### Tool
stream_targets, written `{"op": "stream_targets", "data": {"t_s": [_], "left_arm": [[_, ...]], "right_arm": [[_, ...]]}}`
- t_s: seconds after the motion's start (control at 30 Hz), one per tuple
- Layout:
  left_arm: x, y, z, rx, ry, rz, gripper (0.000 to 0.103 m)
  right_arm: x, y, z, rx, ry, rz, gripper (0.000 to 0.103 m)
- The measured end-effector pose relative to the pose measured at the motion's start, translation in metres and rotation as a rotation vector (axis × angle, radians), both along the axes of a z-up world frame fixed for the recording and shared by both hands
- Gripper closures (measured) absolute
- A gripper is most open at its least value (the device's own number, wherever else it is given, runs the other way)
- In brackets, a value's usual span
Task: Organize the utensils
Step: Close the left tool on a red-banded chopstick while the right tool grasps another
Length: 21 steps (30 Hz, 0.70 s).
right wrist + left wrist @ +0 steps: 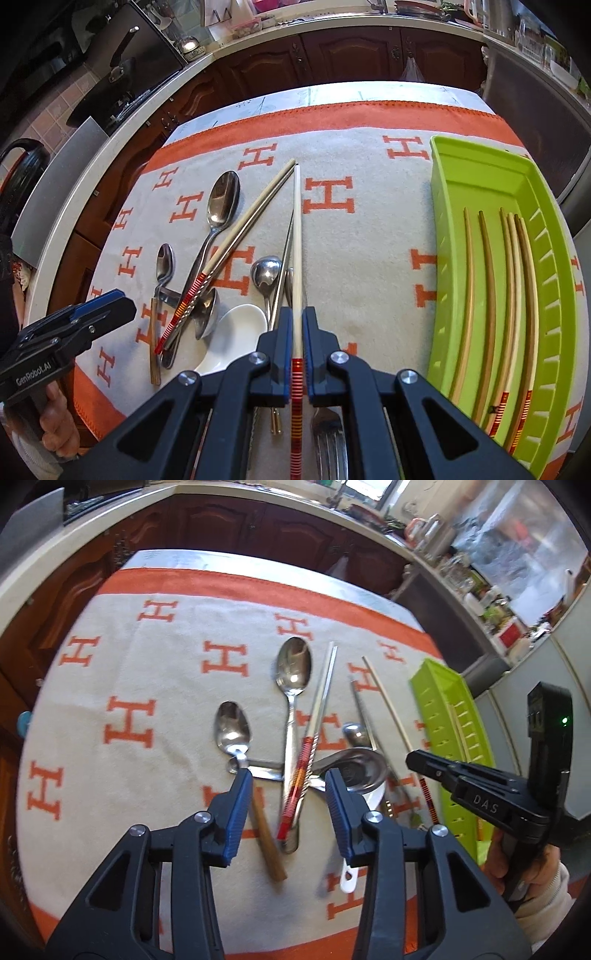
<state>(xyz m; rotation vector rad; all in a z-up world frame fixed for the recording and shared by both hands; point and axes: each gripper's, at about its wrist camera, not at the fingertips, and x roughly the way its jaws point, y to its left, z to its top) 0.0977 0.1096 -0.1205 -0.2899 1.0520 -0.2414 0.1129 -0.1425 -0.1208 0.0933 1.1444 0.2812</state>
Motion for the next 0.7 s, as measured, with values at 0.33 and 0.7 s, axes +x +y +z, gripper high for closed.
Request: {"op": "stream_targets", "data": {"t_s": [0.33,0.7], "left_arm": [[0.030,-0.027,-0.005,0.031,-0.022,-0.129,0.086],[0.069,-0.070,-0.027,0.201,-0.004,-0.259,0.097]], "right_arm": [[-0.005,-0.015,0.003,0.061,0.002,-0.020,0.098],[-0.010,-0.029,0.006,0.115,-0.001,-0.032,0.098]]}}
